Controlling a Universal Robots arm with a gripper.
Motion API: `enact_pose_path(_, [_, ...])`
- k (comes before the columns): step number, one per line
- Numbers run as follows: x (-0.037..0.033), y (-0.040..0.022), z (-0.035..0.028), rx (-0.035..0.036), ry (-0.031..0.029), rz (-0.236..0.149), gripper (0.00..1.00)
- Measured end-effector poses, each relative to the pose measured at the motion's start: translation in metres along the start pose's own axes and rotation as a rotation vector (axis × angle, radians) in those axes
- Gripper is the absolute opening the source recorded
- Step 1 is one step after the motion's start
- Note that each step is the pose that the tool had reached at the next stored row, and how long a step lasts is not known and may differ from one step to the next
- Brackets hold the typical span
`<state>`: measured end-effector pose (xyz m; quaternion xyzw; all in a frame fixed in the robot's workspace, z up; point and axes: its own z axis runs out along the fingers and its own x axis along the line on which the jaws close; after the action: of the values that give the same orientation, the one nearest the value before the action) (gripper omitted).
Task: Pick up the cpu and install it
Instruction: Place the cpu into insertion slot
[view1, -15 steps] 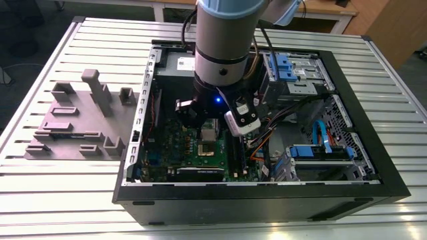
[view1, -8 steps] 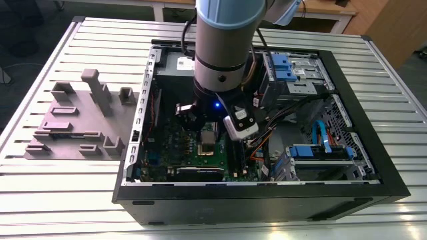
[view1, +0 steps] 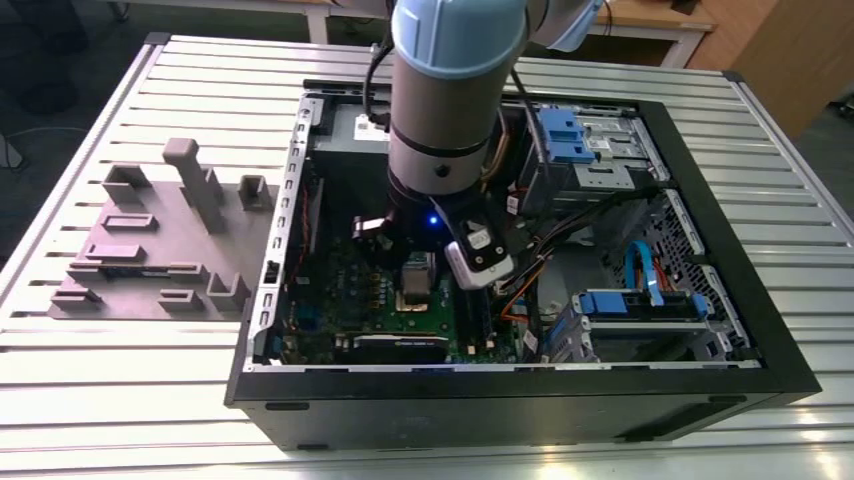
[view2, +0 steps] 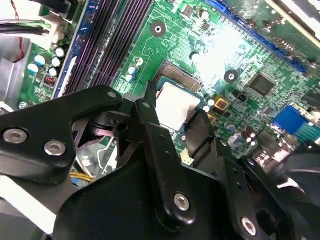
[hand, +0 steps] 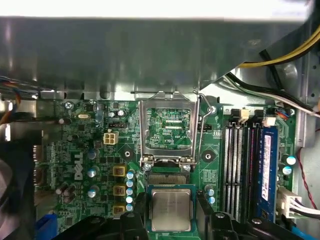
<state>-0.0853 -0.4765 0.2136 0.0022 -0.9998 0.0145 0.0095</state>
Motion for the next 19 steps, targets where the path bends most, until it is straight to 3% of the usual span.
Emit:
enact_pose_path(5, [-0.0001, -0.0008, 0.0075, 0.0001, 0.0004, -0.003, 0.47])
enact_pose_path(19, [0.0014, -0.0022, 0.0206, -0.0001, 0.0002, -0.007, 0.47])
